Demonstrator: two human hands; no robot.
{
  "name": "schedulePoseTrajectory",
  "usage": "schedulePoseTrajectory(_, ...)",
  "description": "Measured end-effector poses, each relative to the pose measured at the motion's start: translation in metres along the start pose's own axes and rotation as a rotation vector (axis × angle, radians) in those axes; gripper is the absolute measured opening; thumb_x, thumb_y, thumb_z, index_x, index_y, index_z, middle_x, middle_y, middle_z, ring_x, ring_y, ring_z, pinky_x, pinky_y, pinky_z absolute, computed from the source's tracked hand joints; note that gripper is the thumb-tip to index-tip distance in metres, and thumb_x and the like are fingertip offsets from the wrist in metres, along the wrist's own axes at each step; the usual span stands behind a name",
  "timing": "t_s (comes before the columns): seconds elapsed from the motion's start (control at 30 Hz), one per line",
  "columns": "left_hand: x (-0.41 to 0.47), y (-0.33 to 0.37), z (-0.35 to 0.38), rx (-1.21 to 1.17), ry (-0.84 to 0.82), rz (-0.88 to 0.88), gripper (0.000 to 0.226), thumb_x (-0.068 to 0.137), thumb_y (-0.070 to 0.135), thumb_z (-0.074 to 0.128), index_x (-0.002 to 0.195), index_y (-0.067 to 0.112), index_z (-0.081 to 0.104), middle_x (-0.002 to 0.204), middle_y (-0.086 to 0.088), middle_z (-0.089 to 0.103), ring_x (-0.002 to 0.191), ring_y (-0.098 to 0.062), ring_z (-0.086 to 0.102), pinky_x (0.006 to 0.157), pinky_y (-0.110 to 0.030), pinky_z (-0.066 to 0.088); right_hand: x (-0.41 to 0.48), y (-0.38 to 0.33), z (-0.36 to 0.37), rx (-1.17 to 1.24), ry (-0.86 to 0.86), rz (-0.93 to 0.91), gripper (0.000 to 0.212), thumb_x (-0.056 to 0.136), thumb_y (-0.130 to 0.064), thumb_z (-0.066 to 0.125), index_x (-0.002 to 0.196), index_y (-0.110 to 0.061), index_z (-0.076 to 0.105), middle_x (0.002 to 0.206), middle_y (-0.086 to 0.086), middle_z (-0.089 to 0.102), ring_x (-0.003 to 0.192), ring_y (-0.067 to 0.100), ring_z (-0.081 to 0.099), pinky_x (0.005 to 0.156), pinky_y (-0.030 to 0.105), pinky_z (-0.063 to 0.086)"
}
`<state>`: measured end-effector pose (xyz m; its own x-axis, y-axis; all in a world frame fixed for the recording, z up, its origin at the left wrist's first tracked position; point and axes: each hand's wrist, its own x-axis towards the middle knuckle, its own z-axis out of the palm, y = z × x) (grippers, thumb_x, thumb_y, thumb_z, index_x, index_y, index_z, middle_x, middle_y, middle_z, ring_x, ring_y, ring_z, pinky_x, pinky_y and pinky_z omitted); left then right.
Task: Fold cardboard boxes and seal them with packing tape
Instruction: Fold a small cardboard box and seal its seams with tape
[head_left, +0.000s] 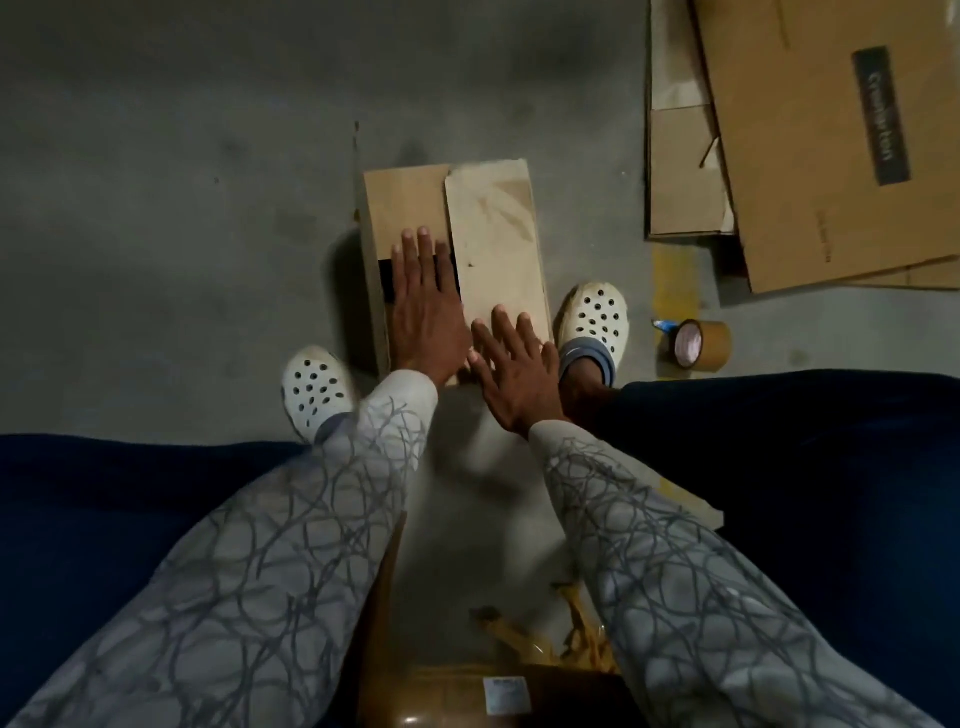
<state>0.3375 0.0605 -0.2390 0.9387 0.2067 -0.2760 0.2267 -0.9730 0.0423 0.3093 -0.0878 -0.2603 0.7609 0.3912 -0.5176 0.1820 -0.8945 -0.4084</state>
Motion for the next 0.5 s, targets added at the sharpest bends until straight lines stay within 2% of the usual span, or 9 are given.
schedulePoseTrajectory(0.1,-0.033,0.011,-0.033,-0.035,0.163,-0.215,0.085,0.092,0.039,0.037,0.162,0.007,0.001,0.166,-0.028,-0.004,0.154,-0.046,-0.004,0.125,-0.057,-0.003,0.001,-0.001,0.007,-0.051,-0.049,0.001,0.060,0.107,-0.053,0.024,0.162,-0.035,0.005,0.169,-0.006,-0.015,0.154,0.023,-0.021,0.122,0.061,-0.005)
schedulePoseTrajectory(0.2,-0.055,0.022,-0.041,-0.222,0.156,-0.511,0.094,0.089,0.038,0.050,0.161,0.008,-0.002,0.166,-0.028,-0.003,0.154,-0.045,-0.001,0.124,-0.062,0.003,0.002,-0.003,0.009,-0.109,-0.051,-0.014,0.065,0.106,-0.053,0.029,0.162,-0.034,0.002,0.169,-0.005,-0.017,0.153,0.025,-0.023,0.122,0.061,-0.007)
schedulePoseTrajectory(0.23,-0.059,0.025,-0.038,-0.309,0.132,-0.532,0.096,0.091,0.039,0.054,0.161,0.007,-0.001,0.167,-0.026,-0.002,0.155,-0.043,0.002,0.124,-0.060,0.008,0.003,-0.002,0.010,-0.115,-0.050,-0.013,0.066,0.106,-0.053,0.031,0.162,-0.034,0.002,0.169,-0.004,-0.017,0.153,0.025,-0.022,0.122,0.061,-0.007)
schedulePoseTrajectory(0.33,-0.063,0.033,-0.016,-0.519,0.048,-0.327,0.089,0.099,0.036,0.052,0.162,0.014,-0.006,0.167,-0.019,0.015,0.152,-0.037,0.022,0.120,-0.055,0.029,0.004,0.000,0.007,-0.104,-0.035,-0.017,0.070,0.103,-0.051,0.039,0.163,-0.030,0.008,0.170,0.000,-0.011,0.155,0.028,-0.016,0.124,0.058,-0.001)
schedulePoseTrajectory(0.4,-0.062,0.033,-0.004,-0.614,-0.063,-0.273,0.082,0.101,0.033,0.048,0.162,0.021,-0.006,0.163,-0.017,0.027,0.146,-0.036,0.036,0.114,-0.054,0.038,-0.002,0.001,0.004,-0.069,0.071,-0.036,0.067,0.102,-0.050,0.034,0.161,-0.020,0.022,0.170,0.009,0.008,0.157,0.030,0.000,0.126,0.051,0.006)
schedulePoseTrajectory(0.43,-0.063,0.028,0.003,-0.596,-0.137,-0.244,0.079,0.101,0.031,0.048,0.162,0.019,0.000,0.163,-0.016,0.028,0.146,-0.036,0.035,0.115,-0.053,0.036,-0.007,0.002,0.003,-0.057,0.133,-0.027,0.067,0.101,-0.051,0.032,0.159,-0.016,0.029,0.168,0.012,0.016,0.156,0.031,0.007,0.126,0.049,0.009)
schedulePoseTrajectory(0.5,-0.069,0.016,0.016,-0.466,-0.264,-0.122,0.079,0.099,0.028,0.053,0.162,0.011,0.008,0.166,-0.015,0.022,0.153,-0.032,0.022,0.122,-0.049,0.022,-0.020,0.006,0.005,-0.008,0.149,0.050,0.066,0.100,-0.049,0.044,0.159,-0.024,0.028,0.169,0.008,0.013,0.156,0.031,0.005,0.125,0.053,0.009)
